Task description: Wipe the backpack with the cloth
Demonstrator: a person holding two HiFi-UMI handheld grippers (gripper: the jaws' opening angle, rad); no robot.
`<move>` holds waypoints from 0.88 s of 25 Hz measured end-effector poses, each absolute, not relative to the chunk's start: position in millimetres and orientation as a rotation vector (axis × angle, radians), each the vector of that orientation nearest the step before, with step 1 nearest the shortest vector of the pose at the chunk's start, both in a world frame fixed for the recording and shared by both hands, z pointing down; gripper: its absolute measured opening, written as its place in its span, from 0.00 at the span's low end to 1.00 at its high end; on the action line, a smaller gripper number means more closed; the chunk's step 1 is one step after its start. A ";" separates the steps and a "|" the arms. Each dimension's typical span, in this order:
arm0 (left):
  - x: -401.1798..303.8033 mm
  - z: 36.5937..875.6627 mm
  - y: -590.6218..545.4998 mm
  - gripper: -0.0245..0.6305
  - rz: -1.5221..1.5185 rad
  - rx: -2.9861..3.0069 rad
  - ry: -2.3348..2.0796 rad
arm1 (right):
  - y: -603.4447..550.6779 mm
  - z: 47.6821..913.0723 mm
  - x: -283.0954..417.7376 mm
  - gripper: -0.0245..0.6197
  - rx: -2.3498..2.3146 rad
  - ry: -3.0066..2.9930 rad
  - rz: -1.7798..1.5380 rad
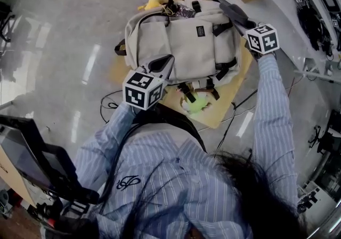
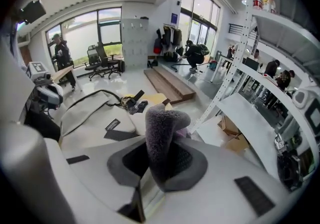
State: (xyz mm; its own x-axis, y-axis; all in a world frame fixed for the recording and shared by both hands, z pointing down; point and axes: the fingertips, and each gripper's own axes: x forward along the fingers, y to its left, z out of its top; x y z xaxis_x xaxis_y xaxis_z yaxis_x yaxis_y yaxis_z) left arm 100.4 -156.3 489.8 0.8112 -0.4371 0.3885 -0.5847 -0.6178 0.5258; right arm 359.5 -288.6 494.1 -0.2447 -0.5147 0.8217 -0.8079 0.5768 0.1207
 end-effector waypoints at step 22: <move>137.0 489.5 -88.1 0.05 0.296 2.337 -0.753 | -26.9 520.6 356.5 0.12 1.157 -2.013 0.737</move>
